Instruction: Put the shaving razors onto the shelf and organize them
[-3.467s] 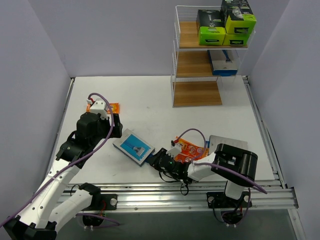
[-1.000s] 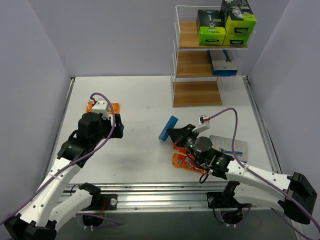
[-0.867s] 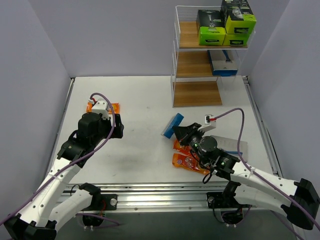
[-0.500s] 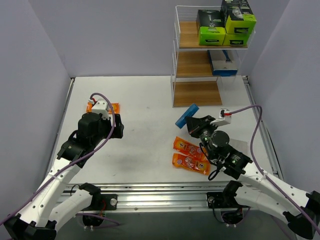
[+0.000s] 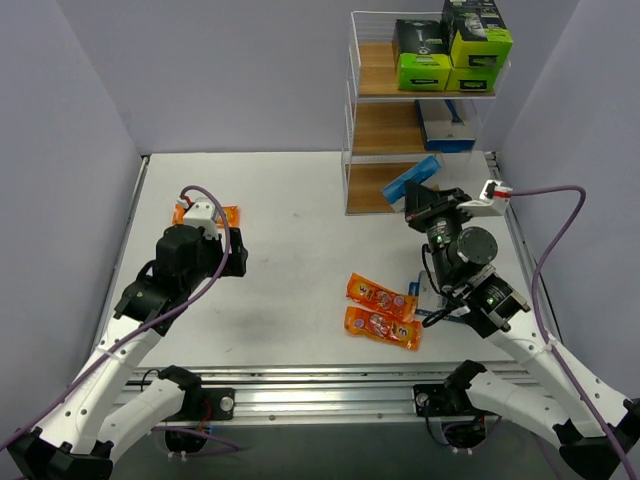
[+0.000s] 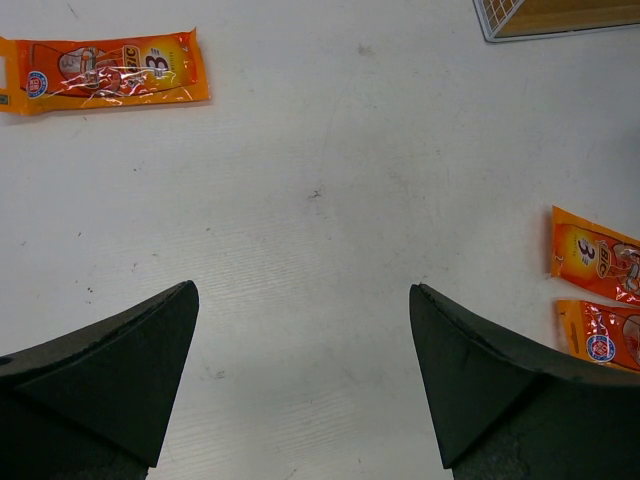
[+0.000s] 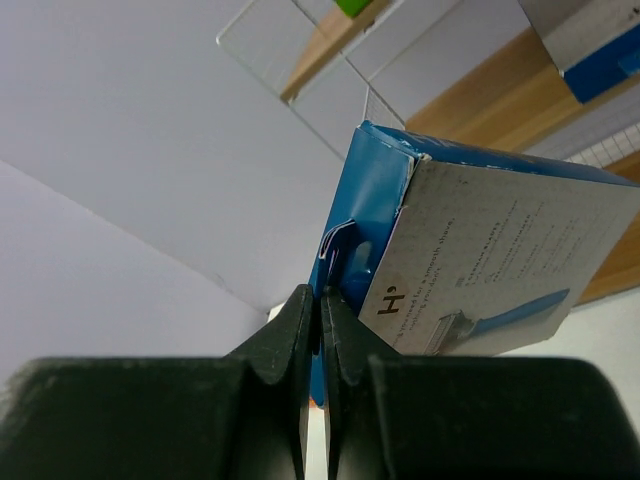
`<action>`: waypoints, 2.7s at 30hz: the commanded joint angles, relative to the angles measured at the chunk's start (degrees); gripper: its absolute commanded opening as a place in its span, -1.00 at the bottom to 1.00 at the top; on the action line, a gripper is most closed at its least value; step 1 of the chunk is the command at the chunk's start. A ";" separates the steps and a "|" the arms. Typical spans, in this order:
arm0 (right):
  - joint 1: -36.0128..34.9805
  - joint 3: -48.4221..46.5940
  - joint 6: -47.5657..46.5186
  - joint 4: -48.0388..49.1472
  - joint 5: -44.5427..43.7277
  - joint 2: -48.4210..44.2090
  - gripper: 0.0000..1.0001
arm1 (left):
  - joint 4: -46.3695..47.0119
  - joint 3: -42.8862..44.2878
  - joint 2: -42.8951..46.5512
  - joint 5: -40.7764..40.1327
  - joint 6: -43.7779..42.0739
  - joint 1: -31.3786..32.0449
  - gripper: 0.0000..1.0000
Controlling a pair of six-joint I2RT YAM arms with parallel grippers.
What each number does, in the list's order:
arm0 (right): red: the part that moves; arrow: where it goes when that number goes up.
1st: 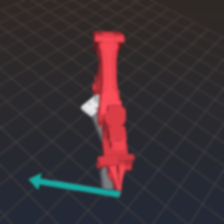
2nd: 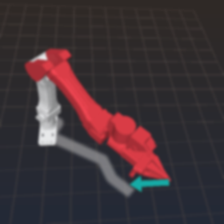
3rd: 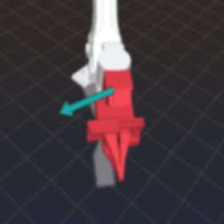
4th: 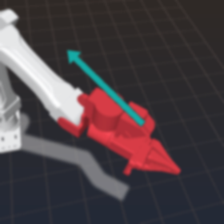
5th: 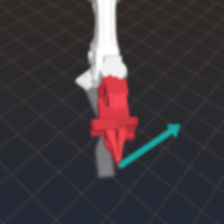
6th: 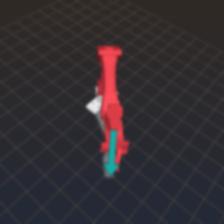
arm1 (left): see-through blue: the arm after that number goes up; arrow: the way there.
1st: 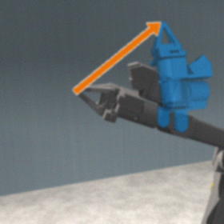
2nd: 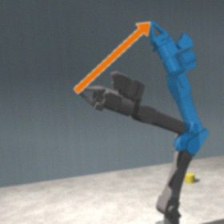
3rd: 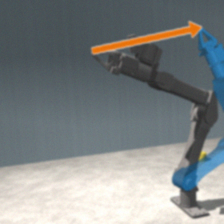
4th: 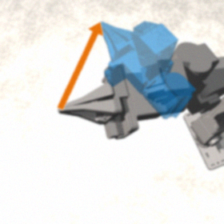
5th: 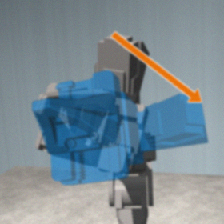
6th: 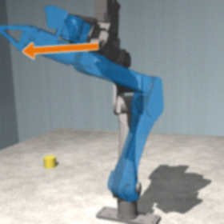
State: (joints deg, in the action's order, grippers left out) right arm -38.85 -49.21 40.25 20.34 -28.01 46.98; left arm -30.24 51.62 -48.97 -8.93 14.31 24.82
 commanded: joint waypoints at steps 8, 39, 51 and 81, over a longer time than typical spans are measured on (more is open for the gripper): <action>7.12 -9.94 -1.67 11.03 8.85 8.91 -1.00 | 2.11 1.29 0.63 0.40 -0.51 0.32 0.91; 17.23 -16.27 5.10 25.10 23.79 22.63 -1.00 | 2.29 1.38 -0.42 0.75 -0.51 0.32 0.91; 18.02 -14.42 7.30 34.06 24.05 26.49 -1.00 | 2.38 1.38 -1.04 1.02 -0.51 0.32 0.91; 19.87 -2.83 11.69 41.89 19.32 26.41 -1.00 | 2.64 1.38 -1.39 2.25 -0.42 0.32 0.91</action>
State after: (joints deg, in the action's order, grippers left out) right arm -19.42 -53.47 51.18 56.82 -6.07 76.16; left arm -30.20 51.64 -50.48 -7.40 14.31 24.84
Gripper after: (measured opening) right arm 0.010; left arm 0.956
